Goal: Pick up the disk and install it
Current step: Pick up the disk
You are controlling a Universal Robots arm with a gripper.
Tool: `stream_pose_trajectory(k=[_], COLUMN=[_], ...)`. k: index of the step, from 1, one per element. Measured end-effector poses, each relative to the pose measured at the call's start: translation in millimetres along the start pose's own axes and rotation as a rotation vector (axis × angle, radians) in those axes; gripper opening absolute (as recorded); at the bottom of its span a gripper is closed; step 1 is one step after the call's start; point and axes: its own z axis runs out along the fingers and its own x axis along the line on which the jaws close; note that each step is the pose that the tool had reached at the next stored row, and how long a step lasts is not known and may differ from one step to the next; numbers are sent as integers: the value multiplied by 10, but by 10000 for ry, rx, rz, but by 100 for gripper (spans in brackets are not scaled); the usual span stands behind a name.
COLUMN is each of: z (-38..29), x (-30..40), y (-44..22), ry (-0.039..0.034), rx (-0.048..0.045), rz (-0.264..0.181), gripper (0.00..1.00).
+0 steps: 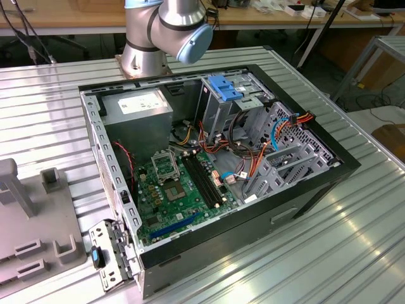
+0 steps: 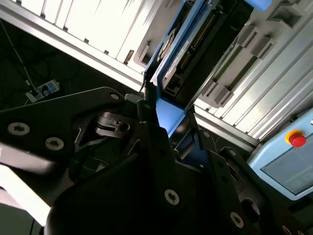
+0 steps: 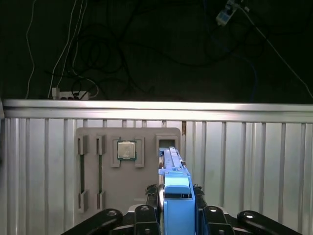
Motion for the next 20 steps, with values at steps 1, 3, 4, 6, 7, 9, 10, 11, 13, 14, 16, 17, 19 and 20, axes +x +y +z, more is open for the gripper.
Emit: stream_pose_trajectory(k=[1, 3, 4, 6, 7, 9, 10, 11, 13, 14, 16, 17, 19, 20], z=[-31, -88, -111, -209, -236, -310, -352, -387, -442, -460, -516, -558, -624, -678], x=[0, 2, 2, 4, 5, 6, 7, 8, 9, 9, 10, 11, 12, 13], y=[0, -1, -1, -2, -2, -3, -3, -4, -4, -5, -6, -6, -6, -7], ry=[0, 0, 0, 0, 0, 0, 0, 0, 0, 0, 0, -1, 0, 0], rx=[-1, -1, 0, 0, -1, 0, 0, 0, -1, 1, -1, 2, 0, 0], rz=[0, 0, 0, 0, 0, 0, 0, 0, 0, 0, 0, 0, 0, 0], gripper=[37, 37, 37, 37, 37, 37, 37, 37, 37, 37, 37, 37, 37, 37])
